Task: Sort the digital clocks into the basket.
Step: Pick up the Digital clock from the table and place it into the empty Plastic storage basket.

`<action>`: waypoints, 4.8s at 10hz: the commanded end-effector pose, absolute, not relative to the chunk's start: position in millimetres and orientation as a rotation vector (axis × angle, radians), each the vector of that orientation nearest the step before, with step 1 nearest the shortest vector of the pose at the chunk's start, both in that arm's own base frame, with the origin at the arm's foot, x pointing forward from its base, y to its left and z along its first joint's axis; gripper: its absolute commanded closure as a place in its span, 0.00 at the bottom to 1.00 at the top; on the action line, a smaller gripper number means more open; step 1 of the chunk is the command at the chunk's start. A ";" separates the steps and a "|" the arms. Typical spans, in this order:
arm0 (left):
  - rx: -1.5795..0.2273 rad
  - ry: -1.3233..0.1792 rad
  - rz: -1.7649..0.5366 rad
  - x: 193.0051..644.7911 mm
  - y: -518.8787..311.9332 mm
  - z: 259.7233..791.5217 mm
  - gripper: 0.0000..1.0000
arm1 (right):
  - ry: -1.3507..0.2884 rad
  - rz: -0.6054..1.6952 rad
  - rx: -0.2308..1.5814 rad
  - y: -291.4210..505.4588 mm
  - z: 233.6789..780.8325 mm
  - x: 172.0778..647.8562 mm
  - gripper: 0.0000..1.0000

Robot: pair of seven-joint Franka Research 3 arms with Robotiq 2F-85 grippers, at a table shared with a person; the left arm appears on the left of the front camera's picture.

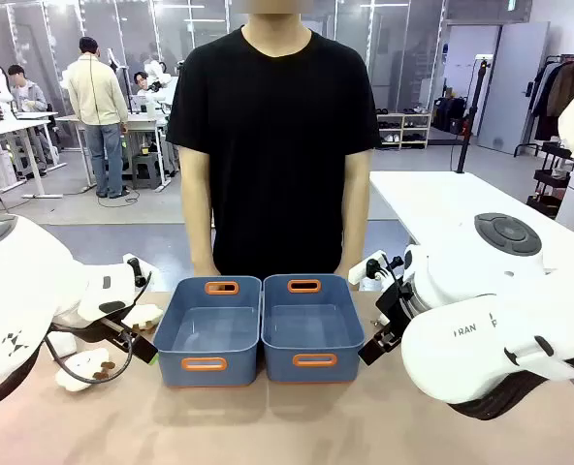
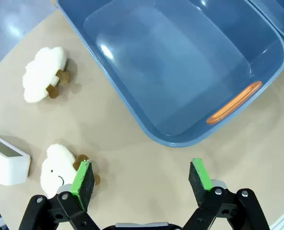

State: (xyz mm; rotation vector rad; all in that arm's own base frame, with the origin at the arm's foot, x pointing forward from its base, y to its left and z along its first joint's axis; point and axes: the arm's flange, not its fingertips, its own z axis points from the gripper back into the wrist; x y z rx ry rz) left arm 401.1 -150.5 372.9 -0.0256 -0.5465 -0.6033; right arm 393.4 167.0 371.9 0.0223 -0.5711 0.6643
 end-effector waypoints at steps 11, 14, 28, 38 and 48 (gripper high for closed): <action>-0.017 -0.578 -0.612 407.3 -149.4 396.2 0.00 | -0.581 0.673 0.067 162.8 397.3 402.1 0.00; -0.325 -0.513 -0.596 420.1 -108.1 464.0 0.00 | -0.493 0.623 0.347 134.7 459.7 417.2 0.00; -1.007 -0.883 0.083 281.4 250.8 441.9 0.00 | -0.677 -0.124 1.117 -225.0 416.7 310.6 0.00; -0.999 -0.881 0.096 253.3 274.9 440.3 0.00 | -0.656 -0.225 1.113 -257.3 414.0 286.8 0.00; -0.427 -0.308 0.158 482.3 74.2 437.8 0.00 | -0.656 -0.225 1.113 -257.3 414.0 286.8 0.00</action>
